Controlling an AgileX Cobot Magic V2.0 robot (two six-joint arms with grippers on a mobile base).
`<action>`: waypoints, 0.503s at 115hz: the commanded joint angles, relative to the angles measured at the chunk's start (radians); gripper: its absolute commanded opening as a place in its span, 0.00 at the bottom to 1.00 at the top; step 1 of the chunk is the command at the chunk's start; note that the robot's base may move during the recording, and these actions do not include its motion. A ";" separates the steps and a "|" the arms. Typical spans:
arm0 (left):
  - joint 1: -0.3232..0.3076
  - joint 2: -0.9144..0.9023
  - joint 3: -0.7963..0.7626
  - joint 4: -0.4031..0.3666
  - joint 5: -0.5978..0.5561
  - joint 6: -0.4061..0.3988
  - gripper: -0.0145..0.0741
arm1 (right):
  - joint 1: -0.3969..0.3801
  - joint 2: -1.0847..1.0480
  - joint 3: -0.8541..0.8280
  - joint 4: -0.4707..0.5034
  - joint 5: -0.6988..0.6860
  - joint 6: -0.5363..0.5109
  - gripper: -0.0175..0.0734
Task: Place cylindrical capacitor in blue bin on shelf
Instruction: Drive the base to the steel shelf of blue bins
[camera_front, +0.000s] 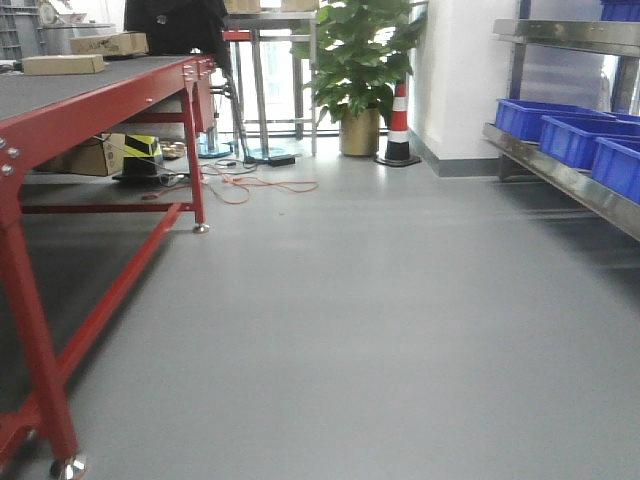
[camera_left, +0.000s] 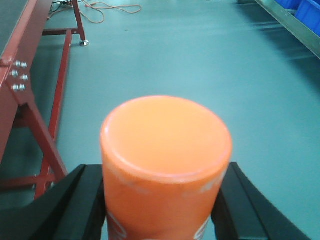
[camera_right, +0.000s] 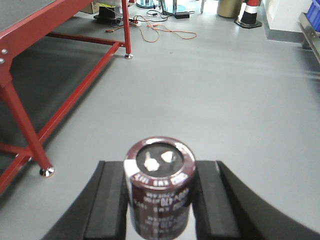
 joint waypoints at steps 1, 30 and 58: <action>-0.007 -0.005 -0.001 0.000 -0.015 0.000 0.04 | -0.001 -0.005 0.002 -0.002 -0.024 0.000 0.01; -0.007 -0.005 -0.001 0.000 -0.015 0.000 0.04 | -0.001 -0.005 0.002 -0.002 -0.024 0.000 0.01; -0.007 -0.005 -0.001 0.000 -0.015 0.000 0.04 | -0.001 -0.003 0.002 -0.002 -0.024 0.000 0.01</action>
